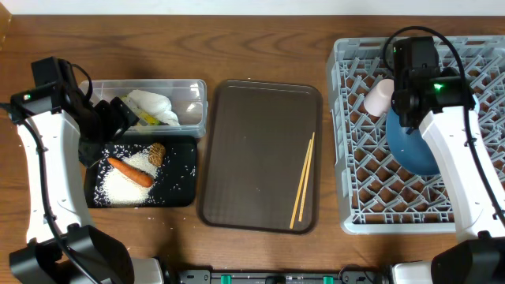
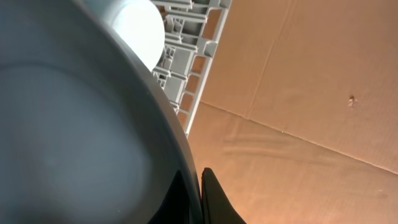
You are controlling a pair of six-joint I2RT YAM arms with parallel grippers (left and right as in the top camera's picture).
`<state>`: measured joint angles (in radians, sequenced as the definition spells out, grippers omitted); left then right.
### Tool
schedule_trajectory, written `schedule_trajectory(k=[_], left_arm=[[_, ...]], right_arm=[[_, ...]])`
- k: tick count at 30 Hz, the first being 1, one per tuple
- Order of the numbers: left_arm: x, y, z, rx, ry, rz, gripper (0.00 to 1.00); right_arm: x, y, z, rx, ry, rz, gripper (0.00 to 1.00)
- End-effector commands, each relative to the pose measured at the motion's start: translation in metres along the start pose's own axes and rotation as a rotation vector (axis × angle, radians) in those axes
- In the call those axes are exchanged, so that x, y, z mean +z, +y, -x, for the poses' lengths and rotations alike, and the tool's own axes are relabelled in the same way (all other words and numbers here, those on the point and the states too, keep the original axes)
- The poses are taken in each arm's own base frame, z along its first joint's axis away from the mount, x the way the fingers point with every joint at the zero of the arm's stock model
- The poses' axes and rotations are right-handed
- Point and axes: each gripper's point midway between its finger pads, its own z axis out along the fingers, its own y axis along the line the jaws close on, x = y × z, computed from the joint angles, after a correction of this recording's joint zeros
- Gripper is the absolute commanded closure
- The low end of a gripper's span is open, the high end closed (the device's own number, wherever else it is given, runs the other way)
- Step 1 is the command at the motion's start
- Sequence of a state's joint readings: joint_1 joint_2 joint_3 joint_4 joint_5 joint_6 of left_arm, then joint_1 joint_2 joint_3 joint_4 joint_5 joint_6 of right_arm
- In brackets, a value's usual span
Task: Sort waste into correct bins and load items into the dishwasher rack
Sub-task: 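Lower the blue plate upright into the rack's right side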
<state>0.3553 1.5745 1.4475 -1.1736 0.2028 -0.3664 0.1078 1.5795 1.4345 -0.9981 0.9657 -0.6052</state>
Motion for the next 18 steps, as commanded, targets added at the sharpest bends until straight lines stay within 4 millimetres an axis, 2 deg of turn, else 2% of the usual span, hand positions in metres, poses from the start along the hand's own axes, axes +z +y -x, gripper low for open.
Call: schedule_trajectory(k=[1, 5, 14, 18], left_arm=[[-0.005, 0.002, 0.0, -0.001, -0.015, 0.001, 0.02], [-0.005, 0.002, 0.0, -0.001, -0.015, 0.001, 0.02], [-0.005, 0.002, 0.001, -0.001, -0.016, 0.001, 0.02], [-0.005, 0.002, 0.0, -0.001, -0.015, 0.001, 0.02]], right_arm=[[0.004, -0.01, -0.008, -0.058, 0.063, -0.057, 0.99], [0.004, -0.026, -0.016, -0.142, 0.123, -0.134, 0.99], [0.009, -0.037, -0.017, -0.161, 0.138, -0.158, 0.99], [0.007, -0.054, -0.027, -0.147, 0.207, -0.237, 0.99]])
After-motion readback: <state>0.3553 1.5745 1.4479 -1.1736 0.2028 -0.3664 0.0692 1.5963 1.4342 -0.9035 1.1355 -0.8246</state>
